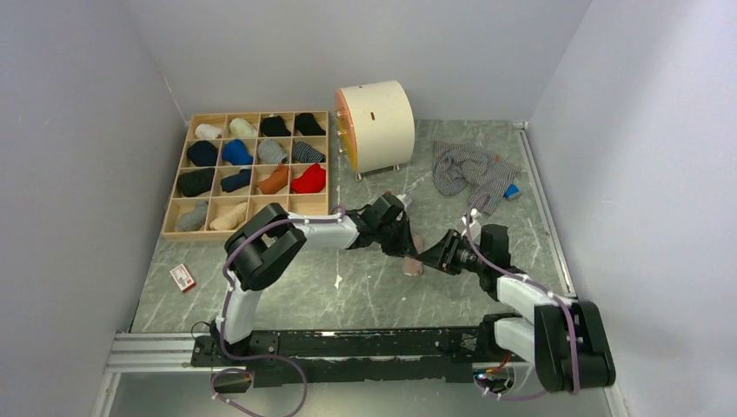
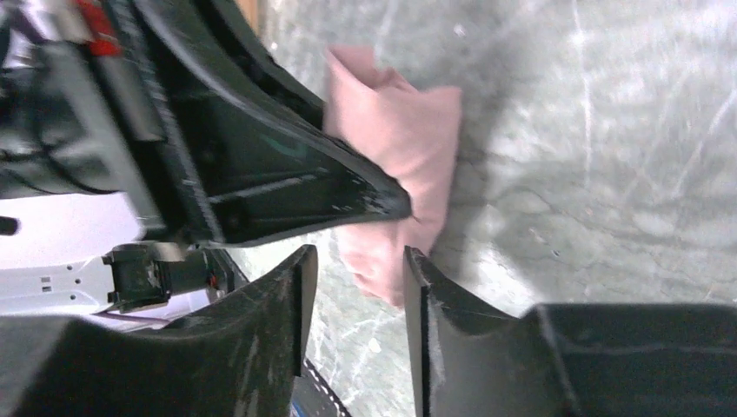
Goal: Roll the underwear
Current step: Pick up the underwear from the center of the board.
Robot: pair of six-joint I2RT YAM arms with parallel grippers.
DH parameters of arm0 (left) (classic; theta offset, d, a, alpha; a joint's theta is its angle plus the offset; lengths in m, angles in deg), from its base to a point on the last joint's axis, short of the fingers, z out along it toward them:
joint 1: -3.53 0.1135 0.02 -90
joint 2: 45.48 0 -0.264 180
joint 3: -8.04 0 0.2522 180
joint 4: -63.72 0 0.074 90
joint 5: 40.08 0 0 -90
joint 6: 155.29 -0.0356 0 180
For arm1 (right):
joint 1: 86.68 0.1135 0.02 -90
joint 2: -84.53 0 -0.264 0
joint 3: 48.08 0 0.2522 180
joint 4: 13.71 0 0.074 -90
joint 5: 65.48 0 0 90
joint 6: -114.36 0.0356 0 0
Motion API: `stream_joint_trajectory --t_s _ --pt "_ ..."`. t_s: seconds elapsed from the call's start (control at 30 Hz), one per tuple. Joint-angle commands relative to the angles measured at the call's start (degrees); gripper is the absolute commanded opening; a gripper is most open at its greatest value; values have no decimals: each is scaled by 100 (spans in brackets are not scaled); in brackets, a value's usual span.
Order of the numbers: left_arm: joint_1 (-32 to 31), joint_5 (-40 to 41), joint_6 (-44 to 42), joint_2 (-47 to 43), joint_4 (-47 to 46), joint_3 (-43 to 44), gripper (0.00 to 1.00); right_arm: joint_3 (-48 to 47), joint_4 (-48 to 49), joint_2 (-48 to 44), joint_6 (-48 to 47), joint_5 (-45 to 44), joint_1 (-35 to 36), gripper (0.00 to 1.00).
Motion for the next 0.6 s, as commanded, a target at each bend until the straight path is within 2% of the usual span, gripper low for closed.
stream_joint_trajectory --t_s 0.0,0.23,0.33,0.47,0.57 --pt "56 94 -464 -510 143 -187 5 -630 -1319 -913 -434 -207 -30 47" --pt "1032 -520 -552 -2011 211 -983 5 -1071 -2065 -2124 -261 -241 -6 50" --pt "1612 -562 -927 -2700 771 -1062 5 -1252 -2287 -2252 -358 -191 8 50" --pt "2723 -654 -1231 -3333 1432 -1227 5 -1432 -2447 -2240 -471 -109 23 50" --pt "3685 -909 -1439 -3438 1646 -1281 5 -1523 -2444 -2231 -485 -40 53 50"
